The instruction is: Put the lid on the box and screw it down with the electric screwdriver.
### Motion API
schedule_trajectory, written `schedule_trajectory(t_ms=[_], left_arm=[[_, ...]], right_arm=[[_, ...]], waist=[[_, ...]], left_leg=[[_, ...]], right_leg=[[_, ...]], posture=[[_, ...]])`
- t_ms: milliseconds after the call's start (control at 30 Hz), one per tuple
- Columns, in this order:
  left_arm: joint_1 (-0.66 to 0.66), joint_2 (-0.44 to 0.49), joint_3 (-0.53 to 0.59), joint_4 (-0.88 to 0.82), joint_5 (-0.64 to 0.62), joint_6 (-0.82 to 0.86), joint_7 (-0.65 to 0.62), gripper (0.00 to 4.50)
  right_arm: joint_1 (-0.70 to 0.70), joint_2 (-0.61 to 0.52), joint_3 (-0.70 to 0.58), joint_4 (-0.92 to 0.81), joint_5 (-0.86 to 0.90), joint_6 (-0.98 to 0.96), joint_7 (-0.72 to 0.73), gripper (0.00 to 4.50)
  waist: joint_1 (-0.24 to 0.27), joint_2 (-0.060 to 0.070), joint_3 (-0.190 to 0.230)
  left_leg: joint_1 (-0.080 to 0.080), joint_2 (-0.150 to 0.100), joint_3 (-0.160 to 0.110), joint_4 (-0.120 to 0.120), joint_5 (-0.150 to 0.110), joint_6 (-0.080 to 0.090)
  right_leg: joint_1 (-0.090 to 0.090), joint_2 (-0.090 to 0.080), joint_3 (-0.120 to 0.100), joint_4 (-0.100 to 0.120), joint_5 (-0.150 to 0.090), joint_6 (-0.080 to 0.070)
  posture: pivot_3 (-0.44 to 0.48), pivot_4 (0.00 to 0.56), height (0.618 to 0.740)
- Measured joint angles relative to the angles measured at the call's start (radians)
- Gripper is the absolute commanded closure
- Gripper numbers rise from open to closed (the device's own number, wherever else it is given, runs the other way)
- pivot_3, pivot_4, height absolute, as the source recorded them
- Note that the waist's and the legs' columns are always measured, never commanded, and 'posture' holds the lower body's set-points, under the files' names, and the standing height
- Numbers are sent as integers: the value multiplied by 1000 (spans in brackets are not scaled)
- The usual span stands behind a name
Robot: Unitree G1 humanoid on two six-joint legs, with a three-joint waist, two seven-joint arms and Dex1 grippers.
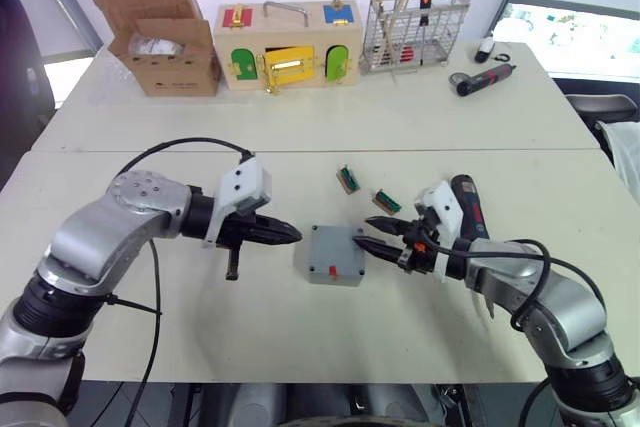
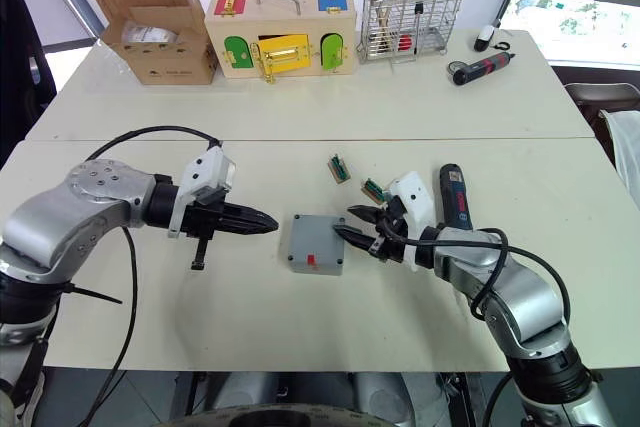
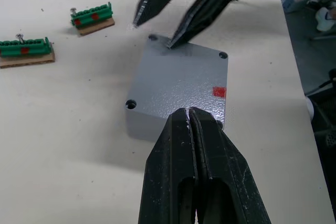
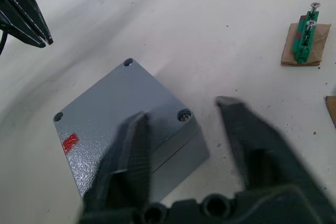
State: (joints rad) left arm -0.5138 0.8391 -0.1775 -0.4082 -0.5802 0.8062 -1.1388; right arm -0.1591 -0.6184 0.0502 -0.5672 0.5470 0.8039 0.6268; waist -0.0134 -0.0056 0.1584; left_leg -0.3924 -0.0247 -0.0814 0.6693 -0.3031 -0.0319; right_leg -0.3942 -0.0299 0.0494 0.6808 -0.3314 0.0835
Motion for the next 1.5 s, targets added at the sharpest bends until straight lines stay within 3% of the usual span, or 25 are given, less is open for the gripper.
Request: schedule_trajectory(t_ms=[100, 233, 400, 533, 633, 767, 1000, 1233, 1500], left_arm=[[-6, -7, 0, 1, -1, 0, -1, 4500], [-28, -41, -4, 8, -1, -13, -16, 4500], [-50, -88, -28, 6, 0, -49, -37, 4500], [-49, -144, -59, -38, 2, -71, -25, 4500], [-31, -177, -90, -76, 15, -96, 1, 4500], [9, -181, -127, -84, 52, -122, 27, 4500], [34, -251, -163, -121, 70, -139, 89, 4500], [101, -276, -170, -189, 70, -100, 199, 4500], [129, -283, -144, -243, 41, -36, 296, 4500]], right_arm=[[-24, -19, -36, -14, 34, 26, 5, 52], [-112, -86, -175, -32, 151, 123, 4, 20], [-231, -263, -400, 54, 335, 411, -35, 20], [-245, -410, -360, 116, 319, 569, -74, 20], [-278, -434, -345, 207, 322, 753, -118, 20], [-292, -538, -225, 351, 383, 804, -166, 20], [-494, -698, 73, 577, 581, 805, -159, 20], [-687, -703, 407, 750, 638, 806, -108, 20], [-806, -566, 539, 882, 560, 805, -97, 20]], waist=[[0, 0, 0], [2, 0, 0], [3, 0, 0], [2, 0, 0], [1, 0, 0], [2, 1, 0], [2, 1, 0], [2, 1, 1], [6, 1, 1]], left_leg=[[0, 0, 0, 0, 0, 0], [0, 0, 0, 0, 0, 0], [0, 0, 0, 0, 0, 0], [0, 0, 1, -2, 0, 0], [0, 0, 2, -1, 0, 0], [0, 0, 3, -1, 0, 0], [0, 0, 3, -1, 0, 0], [0, 1, 3, -2, 0, 1], [-2, 0, 3, -2, 0, 1]], right_leg=[[0, 0, 0, 0, 0, 0], [0, 0, 0, 0, 0, 0], [1, -1, 0, -2, 0, 0], [0, -1, 1, -2, 0, 0], [1, 0, 1, -2, 0, 0], [0, 0, 2, -2, 0, 0], [0, 0, 2, -3, 0, 0], [-1, 0, 2, -3, 0, 0], [-2, 0, 2, -3, 0, 0]], posture=[[0, 150, 740], [0, 150, 740], [0, 150, 740], [0, 150, 740], [0, 150, 740], [0, 150, 740], [0, 150, 740], [0, 150, 740], [0, 150, 740]])
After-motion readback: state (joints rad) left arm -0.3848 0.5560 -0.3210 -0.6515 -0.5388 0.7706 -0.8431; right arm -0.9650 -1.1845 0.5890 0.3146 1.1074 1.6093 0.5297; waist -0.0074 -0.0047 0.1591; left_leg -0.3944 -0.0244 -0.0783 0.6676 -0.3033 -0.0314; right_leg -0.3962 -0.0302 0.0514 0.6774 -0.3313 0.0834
